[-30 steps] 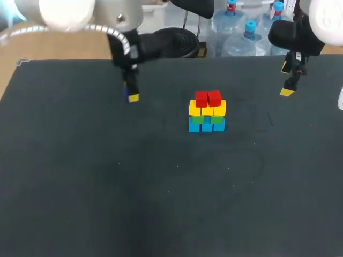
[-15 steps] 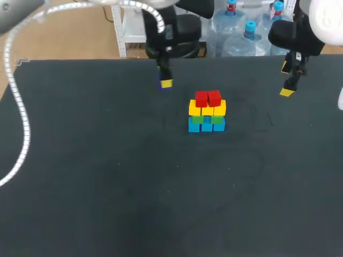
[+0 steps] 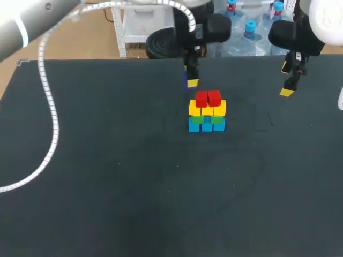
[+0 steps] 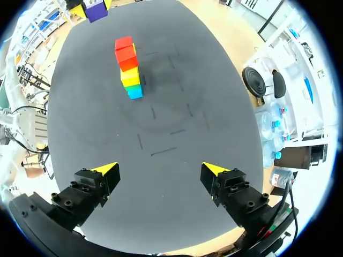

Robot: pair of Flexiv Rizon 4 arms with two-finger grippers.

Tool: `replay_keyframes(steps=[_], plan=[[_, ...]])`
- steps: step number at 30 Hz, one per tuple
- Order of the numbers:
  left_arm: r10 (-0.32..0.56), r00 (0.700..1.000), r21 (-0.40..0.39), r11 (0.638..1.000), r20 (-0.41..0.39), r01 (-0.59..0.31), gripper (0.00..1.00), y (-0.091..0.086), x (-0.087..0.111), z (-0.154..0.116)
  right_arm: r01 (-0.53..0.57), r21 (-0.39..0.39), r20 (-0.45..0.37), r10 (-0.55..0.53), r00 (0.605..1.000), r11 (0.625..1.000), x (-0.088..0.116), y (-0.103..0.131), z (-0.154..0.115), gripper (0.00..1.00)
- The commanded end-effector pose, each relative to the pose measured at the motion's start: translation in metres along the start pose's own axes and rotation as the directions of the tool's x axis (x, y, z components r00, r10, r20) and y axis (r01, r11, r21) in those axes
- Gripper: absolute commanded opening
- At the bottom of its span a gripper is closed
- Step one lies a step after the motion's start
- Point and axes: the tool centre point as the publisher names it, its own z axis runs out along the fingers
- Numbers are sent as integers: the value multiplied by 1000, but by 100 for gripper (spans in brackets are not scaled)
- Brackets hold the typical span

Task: Place the blue cubes, place green cubes on the blue cubes, place the yellow cubes on the green cubes, then place the red cubes on the yellow cubes, and place purple cube on the red cubes.

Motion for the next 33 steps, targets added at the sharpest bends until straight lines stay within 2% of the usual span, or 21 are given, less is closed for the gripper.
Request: replay_keyframes(steps=[1, 22, 33], plan=[[10, 998, 10, 1000, -68, -9, 0, 3, -13, 4, -1, 5, 1, 1, 1000, 1000, 1, 2, 0, 100], [95, 995, -25, 995, -41, -96, 0, 8, -42, 28, -1, 5, 1, 1, 1000, 1000, 1, 2, 0, 100], [101, 993, -17, 995, -59, -102, 0, 13, -45, 37, -1, 5, 1, 1, 1000, 1000, 1, 2, 0, 100]])
